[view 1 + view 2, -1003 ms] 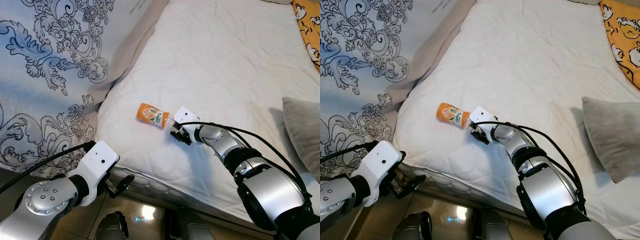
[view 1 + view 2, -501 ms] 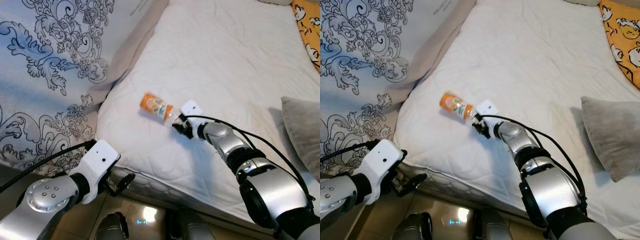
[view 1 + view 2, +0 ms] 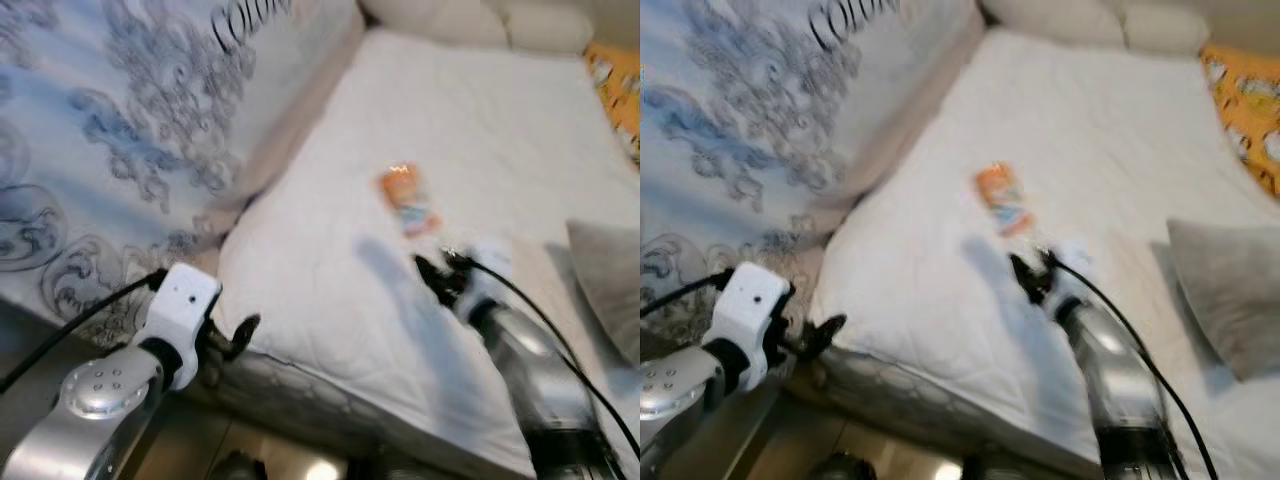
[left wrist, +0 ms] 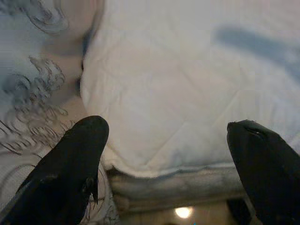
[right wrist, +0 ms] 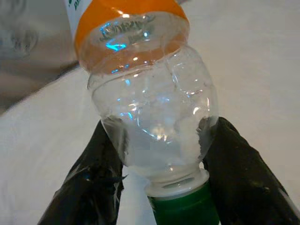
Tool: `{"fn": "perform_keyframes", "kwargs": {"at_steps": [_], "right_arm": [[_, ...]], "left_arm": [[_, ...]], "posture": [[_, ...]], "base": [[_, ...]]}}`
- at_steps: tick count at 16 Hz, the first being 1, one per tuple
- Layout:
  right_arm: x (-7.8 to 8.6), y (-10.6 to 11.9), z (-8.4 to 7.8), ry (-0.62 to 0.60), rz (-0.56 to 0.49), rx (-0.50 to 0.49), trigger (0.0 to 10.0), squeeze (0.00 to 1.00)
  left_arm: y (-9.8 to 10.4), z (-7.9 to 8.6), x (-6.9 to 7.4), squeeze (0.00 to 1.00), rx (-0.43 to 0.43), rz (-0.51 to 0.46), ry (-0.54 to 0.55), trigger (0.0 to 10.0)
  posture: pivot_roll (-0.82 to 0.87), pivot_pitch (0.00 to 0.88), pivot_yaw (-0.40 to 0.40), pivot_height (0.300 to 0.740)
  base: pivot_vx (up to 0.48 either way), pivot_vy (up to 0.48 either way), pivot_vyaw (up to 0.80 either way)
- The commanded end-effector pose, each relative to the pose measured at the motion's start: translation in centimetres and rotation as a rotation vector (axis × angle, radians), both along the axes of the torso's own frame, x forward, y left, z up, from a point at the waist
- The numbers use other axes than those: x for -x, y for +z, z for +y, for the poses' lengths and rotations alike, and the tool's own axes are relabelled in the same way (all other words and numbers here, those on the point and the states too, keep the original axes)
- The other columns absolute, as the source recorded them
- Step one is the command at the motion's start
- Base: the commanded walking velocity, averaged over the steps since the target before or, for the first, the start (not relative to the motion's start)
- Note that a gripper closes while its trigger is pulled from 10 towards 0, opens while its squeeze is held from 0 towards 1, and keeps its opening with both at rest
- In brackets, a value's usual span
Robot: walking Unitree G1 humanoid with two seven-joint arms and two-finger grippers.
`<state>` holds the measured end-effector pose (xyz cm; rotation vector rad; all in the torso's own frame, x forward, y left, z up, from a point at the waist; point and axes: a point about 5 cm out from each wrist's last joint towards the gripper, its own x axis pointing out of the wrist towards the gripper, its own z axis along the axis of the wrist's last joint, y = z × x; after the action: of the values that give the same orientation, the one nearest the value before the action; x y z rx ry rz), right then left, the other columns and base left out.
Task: Clean up the room
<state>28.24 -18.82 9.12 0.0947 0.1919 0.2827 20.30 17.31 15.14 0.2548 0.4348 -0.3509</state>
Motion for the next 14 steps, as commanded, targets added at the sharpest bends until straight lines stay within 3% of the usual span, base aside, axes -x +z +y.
{"fn": "perform_keyframes", "kwargs": {"at_steps": [1, 4, 5, 6, 7, 8, 9, 10, 11, 14], "right_arm": [[0.5, 1.4, -0.2, -0.015, -0.049, -0.017, 10.0, 0.00], [3.8, 1.9, 1.2, 0.018, -0.037, -0.024, 10.0, 0.00], [5.2, 2.0, 2.0, 0.011, -0.003, -0.045, 10.0, 0.00], [5.7, 1.9, 2.2, -0.007, 0.023, -0.059, 10.0, 0.00], [5.9, 1.8, 2.2, -0.016, 0.032, -0.063, 10.0, 0.00], [6.4, 1.6, 2.2, -0.032, 0.052, -0.070, 10.0, 0.00], [6.6, 1.4, 2.2, -0.034, 0.062, -0.072, 10.0, 0.00], [6.9, 1.4, 2.1, -0.046, 0.069, -0.071, 10.0, 0.00], [7.1, 1.4, 2.0, -0.058, 0.077, -0.070, 10.0, 0.00], [7.2, 1.3, 1.6, -0.063, 0.091, -0.065, 10.0, 0.00]], "left_arm": [[0.1, 0.3, -0.1, 0.00, -0.030, -0.028, 0.038, 10.0], [-0.6, 1.2, -0.4, 0.00, -0.055, -0.088, 0.196, 10.0], [-0.6, 1.9, -0.4, 0.17, -0.007, -0.115, 0.275, 10.0], [-0.6, 2.1, -0.3, 0.40, 0.025, -0.126, 0.309, 10.0], [-0.5, 2.3, -0.3, 0.87, 0.013, -0.156, 0.318, 10.0], [-0.4, 2.5, -0.3, 1.00, 0.004, -0.186, 0.339, 10.0], [-0.2, 2.8, -0.4, 1.00, -0.007, -0.225, 0.371, 10.0], [-0.6, 2.8, -0.2, 0.91, 0.064, -0.145, 0.361, 10.0], [-0.7, 2.5, 0.2, 0.00, 0.126, -0.100, 0.310, 10.0], [-0.6, 2.1, 0.8, 0.00, 0.184, -0.103, 0.299, 10.0]], "posture": [[-0.10, 0.000, -0.027, 0.740], [-0.08, 0.000, -0.046, 0.740], [-0.07, 0.000, -0.046, 0.740], [-0.07, 0.000, -0.043, 0.740], [-0.06, 0.000, -0.040, 0.740], [-0.06, 0.000, -0.030, 0.740], [-0.06, 0.000, -0.019, 0.740], [-0.07, 0.000, -0.008, 0.740], [-0.07, 0.000, -0.008, 0.740], [-0.05, 0.000, -0.010, 0.740]], "base": [[0.000, 0.000, 0.00], [0.000, 0.000, 0.27], [0.000, 0.000, 0.80], [0.000, 0.000, 0.80], [0.000, 0.000, 0.80], [0.000, 0.000, 0.80], [0.000, 0.000, 0.80], [0.000, 0.000, 0.80], [0.000, 0.000, 0.80], [0.000, 0.000, 0.80]]}}
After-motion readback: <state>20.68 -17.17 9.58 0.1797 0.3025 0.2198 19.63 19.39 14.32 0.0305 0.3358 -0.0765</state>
